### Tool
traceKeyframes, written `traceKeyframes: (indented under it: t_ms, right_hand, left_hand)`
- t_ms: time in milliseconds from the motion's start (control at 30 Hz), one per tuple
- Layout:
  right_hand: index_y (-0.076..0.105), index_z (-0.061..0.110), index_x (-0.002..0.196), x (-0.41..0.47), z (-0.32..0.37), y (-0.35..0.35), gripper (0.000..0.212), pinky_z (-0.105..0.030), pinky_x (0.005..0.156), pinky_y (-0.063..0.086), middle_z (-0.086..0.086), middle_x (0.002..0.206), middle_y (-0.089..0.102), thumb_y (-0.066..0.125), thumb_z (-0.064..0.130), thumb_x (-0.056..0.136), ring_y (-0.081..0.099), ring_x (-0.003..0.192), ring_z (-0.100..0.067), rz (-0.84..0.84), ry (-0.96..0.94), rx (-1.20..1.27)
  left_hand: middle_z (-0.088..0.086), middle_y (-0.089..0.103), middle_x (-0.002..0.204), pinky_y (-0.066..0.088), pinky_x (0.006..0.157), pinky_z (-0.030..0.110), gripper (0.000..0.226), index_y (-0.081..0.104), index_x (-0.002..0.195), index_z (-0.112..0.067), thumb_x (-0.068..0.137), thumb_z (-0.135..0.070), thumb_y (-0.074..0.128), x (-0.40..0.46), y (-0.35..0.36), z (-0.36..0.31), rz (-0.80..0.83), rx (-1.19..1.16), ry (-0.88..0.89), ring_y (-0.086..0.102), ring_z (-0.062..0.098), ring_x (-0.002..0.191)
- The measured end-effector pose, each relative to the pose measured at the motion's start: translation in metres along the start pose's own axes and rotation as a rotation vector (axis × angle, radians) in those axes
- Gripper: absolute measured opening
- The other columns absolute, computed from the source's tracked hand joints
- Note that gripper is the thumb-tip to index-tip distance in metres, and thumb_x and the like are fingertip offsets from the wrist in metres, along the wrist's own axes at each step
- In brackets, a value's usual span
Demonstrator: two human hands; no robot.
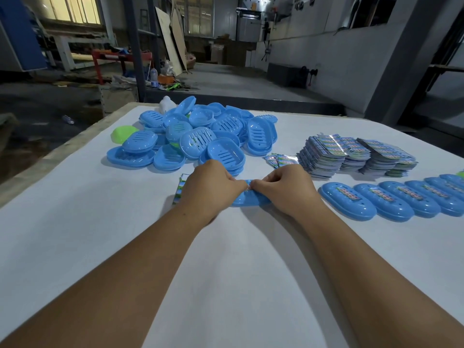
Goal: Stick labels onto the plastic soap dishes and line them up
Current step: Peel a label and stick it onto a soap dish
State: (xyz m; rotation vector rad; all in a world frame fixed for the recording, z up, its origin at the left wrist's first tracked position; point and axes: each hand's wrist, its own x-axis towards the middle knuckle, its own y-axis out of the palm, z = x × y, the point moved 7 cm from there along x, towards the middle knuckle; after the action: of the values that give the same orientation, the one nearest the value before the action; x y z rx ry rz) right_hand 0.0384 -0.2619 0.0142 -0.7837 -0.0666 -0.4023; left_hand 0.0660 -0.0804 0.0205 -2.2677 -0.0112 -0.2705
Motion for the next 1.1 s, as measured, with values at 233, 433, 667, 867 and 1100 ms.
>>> traceKeyframes:
  t_ms: [233,433,667,867,1100]
  right_hand:
    - [0.061,0.023,0.056,-0.005,0.011,-0.003,0.036,-0.029,0.058,0.044,0.008,0.060,0.064,0.075,0.050,0.074,0.063,0.067,-0.014,-0.087,-0.064,-0.175]
    - [0.055,0.027,0.108,-0.007,0.005,-0.005,0.054,-0.037,0.077,0.049,0.006,0.093,0.062,0.073,0.064,0.074,0.060,0.090,-0.018,-0.042,-0.012,-0.193]
    - [0.070,0.026,0.121,-0.016,0.027,0.012,0.027,-0.024,0.095,0.041,0.010,0.126,0.065,0.063,0.033,0.096,0.057,0.116,-0.009,0.129,-0.283,-0.068]
    - [0.059,0.037,0.135,-0.032,0.027,0.010,0.051,-0.040,0.101,0.046,0.009,0.126,0.065,0.067,0.049,0.086,0.059,0.118,-0.019,0.196,-0.350,-0.279]
    - [0.064,0.031,0.119,-0.044,-0.007,-0.039,0.053,-0.045,0.095,0.038,-0.002,0.122,0.062,0.047,0.065,0.083,0.049,0.114,-0.033,-0.116,-0.038,-0.679]
  left_hand:
    - [0.001,0.069,0.084,0.045,0.066,0.030,0.029,0.066,0.073,-0.022,0.080,-0.050,0.066,-0.001,-0.003,-0.012,-0.086,0.197,0.051,0.064,0.028,0.083]
    - [-0.005,0.055,0.085,0.037,0.070,0.029,0.030,0.059,0.088,-0.024,0.081,-0.050,0.070,0.002,-0.003,-0.009,-0.107,0.149,0.065,0.056,0.024,0.086]
    - [-0.004,0.059,0.088,0.038,0.072,0.031,0.024,0.051,0.092,-0.026,0.088,-0.047,0.062,0.008,-0.003,0.004,-0.149,-0.057,0.050,0.056,0.024,0.086]
    - [-0.005,0.062,0.081,0.046,0.071,0.038,0.026,0.050,0.096,-0.027,0.094,-0.052,0.055,0.007,-0.009,0.001,-0.216,-0.172,0.120,0.061,0.026,0.083]
    - [-0.009,0.061,0.073,0.047,0.065,0.035,0.023,0.050,0.097,-0.029,0.093,-0.050,0.057,0.005,-0.007,0.000,-0.205,-0.162,0.163,0.062,0.018,0.072]
